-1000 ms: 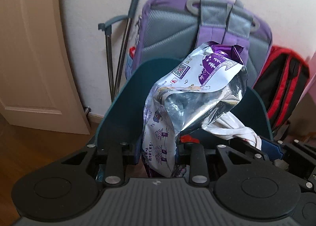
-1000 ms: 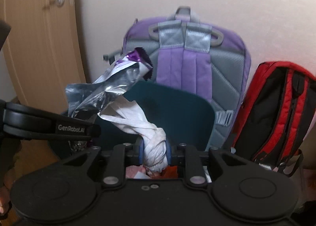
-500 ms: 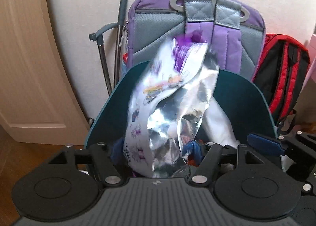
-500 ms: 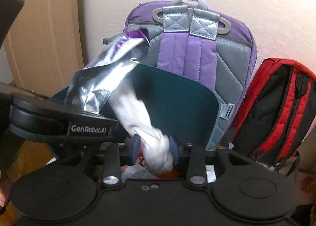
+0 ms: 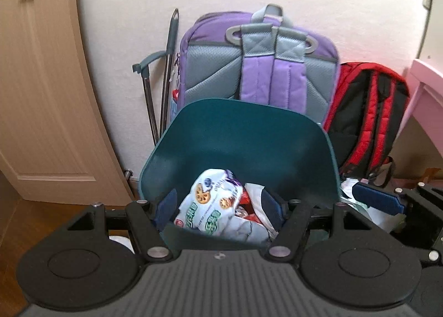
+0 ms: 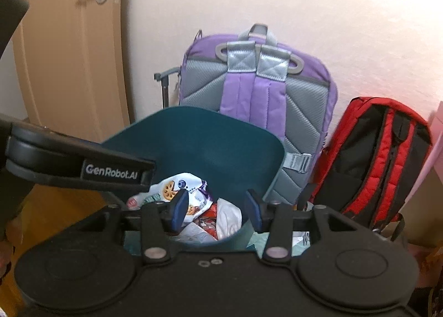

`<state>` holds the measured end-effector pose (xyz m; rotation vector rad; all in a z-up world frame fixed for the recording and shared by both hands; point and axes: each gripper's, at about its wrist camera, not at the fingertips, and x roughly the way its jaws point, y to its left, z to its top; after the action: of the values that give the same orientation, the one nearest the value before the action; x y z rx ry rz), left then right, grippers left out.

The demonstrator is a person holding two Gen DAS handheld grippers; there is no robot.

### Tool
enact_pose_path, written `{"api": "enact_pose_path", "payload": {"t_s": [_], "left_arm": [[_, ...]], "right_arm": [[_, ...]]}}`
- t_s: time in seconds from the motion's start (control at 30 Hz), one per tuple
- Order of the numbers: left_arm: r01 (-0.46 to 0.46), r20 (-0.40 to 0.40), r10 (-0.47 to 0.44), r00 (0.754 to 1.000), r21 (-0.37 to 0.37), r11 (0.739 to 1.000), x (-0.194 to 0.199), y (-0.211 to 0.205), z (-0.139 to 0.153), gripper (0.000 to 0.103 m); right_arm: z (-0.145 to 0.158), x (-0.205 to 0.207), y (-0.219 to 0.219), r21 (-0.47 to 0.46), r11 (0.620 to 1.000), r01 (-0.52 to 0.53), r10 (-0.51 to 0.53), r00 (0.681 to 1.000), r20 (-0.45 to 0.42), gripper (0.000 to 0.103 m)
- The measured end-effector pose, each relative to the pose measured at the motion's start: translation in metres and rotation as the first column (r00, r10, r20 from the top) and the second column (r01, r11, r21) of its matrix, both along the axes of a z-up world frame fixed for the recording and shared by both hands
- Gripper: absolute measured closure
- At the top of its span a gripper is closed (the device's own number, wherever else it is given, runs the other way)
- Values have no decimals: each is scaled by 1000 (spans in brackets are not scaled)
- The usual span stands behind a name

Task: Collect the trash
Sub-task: 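Open both tools to release the snack bag and cloth into the bin, then lower both tools from the bin back to the floor trash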

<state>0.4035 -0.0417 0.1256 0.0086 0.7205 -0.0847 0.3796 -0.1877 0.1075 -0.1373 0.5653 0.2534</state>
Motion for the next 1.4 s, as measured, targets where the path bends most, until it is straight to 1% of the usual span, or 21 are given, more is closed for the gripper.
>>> {"api": "enact_pose_path", "payload": {"t_s": [0.2,0.4,0.6,0.73,0.8,0.87,1.03,1.1,1.23,1.27,1.37,1.4], "left_arm": [[5,40,-5,999,0,1000,-45,1,22,36],[14,66,-13,998,-14,1000,-92,6,37,36],[29,74,-27,997,-25,999,-132,19,37,36],[33,77,-30,997,-42,999,-159,36,30,35],[25,75,-21,997,-53,998,-170,47,24,24],[14,72,-10,997,-55,998,-179,59,15,23],[-22,33,25,999,-74,997,-196,97,-13,22],[-47,22,49,999,-85,995,-202,117,-26,18],[-104,15,107,994,-111,988,-208,156,-56,17],[-117,8,119,993,-116,986,-208,165,-64,15],[-162,-25,160,987,-144,976,-201,194,-95,1],[-179,-43,175,984,-159,971,-196,204,-109,1]], "right_arm": [[22,-41,-7,23,1000,0,-1,999,36,57],[41,-84,-9,31,999,-17,15,997,75,56],[46,-120,-7,53,997,-58,54,995,84,55],[39,-137,1,55,994,-99,95,993,72,55],[32,-145,7,60,991,-122,118,991,60,54],[23,-152,13,63,988,-140,138,989,44,54],[-2,-165,26,92,978,-187,188,982,7,54],[-14,-170,32,95,974,-204,206,979,-9,54],[-41,-173,42,119,967,-225,232,972,-43,53],[-49,-172,45,128,965,-228,237,970,-55,53],[-75,-169,51,151,960,-235,250,964,-90,53],[-86,-167,54,152,960,-237,254,962,-103,53]]}}
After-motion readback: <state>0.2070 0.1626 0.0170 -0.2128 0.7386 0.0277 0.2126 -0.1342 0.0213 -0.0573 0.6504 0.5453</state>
